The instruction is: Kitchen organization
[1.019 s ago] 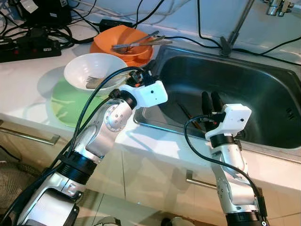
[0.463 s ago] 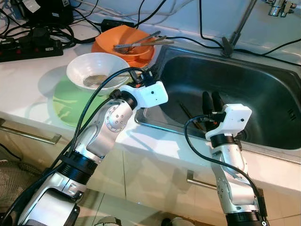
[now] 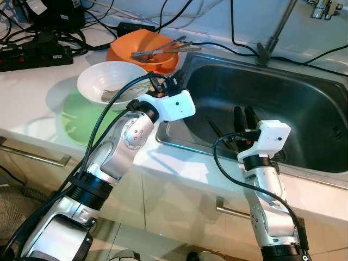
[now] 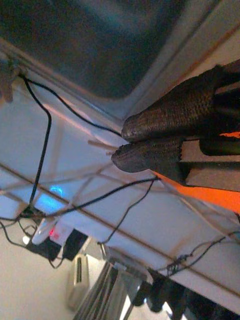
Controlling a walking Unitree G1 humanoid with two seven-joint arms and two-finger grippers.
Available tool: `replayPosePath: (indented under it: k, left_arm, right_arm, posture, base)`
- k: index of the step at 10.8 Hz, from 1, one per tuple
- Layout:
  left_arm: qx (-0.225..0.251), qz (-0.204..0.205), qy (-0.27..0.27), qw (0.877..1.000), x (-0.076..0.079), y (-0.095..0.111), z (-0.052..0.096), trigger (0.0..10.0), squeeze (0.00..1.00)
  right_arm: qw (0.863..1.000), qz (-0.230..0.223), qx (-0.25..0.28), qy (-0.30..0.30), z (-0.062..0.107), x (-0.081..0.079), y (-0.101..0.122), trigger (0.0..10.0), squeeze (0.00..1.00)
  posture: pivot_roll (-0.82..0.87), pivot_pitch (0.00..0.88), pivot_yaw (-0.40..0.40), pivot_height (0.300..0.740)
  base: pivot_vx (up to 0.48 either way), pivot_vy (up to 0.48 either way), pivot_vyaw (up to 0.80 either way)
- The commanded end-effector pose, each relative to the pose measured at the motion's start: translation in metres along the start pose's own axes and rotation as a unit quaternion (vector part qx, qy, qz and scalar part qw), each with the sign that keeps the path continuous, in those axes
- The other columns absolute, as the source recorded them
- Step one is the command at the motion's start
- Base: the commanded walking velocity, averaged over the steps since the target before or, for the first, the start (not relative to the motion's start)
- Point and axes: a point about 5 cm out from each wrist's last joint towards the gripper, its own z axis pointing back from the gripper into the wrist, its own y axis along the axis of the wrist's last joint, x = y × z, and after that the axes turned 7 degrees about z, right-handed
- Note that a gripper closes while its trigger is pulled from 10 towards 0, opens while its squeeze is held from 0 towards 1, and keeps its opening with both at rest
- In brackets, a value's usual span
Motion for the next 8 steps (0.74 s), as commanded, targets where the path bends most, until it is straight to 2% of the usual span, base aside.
replayPosePath:
  k: [1, 3, 4, 5, 7, 8]
  left_arm:
    - [0.020, -0.016, 0.030, 0.999, -0.016, 0.011, -0.003, 0.0, 0.00]
    - [0.035, -0.023, 0.057, 0.998, -0.028, 0.019, -0.004, 0.0, 0.00]
    - [0.040, -0.018, 0.066, 0.997, -0.031, 0.022, -0.004, 1.9, 0.00]
    - [0.050, -0.004, 0.073, 0.996, -0.033, 0.026, -0.004, 10.0, 0.00]
    - [0.072, -0.004, 0.079, 0.994, -0.034, 0.033, -0.003, 10.0, 0.00]
    - [0.096, -0.010, 0.094, 0.991, -0.039, 0.041, -0.003, 10.0, 0.00]
  right_arm:
    - [1.000, 0.006, -0.009, -0.004, 0.000, 0.003, -0.003, 10.0, 0.00]
    - [1.000, 0.005, -0.009, -0.004, 0.000, 0.002, -0.004, 10.0, 0.00]
    - [1.000, 0.005, -0.010, -0.004, 0.000, 0.002, -0.004, 10.0, 0.00]
    - [1.000, 0.005, -0.011, -0.003, -0.001, 0.002, -0.004, 10.0, 0.00]
    - [1.000, 0.005, -0.012, -0.001, -0.001, 0.002, -0.005, 10.0, 0.00]
    - [1.000, 0.006, -0.013, 0.000, -0.001, 0.002, -0.006, 10.0, 0.00]
  posture:
    - [0.02, 0.077, -0.074, 0.740]
    - [0.03, 0.075, -0.076, 0.740]
    - [0.03, 0.075, -0.076, 0.740]
    - [0.03, 0.075, -0.077, 0.740]
    - [0.03, 0.075, -0.077, 0.740]
    - [0.03, 0.071, -0.077, 0.740]
  base:
    - [0.000, 0.000, 0.00]
    - [0.000, 0.000, 0.00]
    - [0.000, 0.000, 0.00]
    - [0.000, 0.000, 0.00]
    - [0.000, 0.000, 0.00]
    - [0.000, 0.000, 0.00]
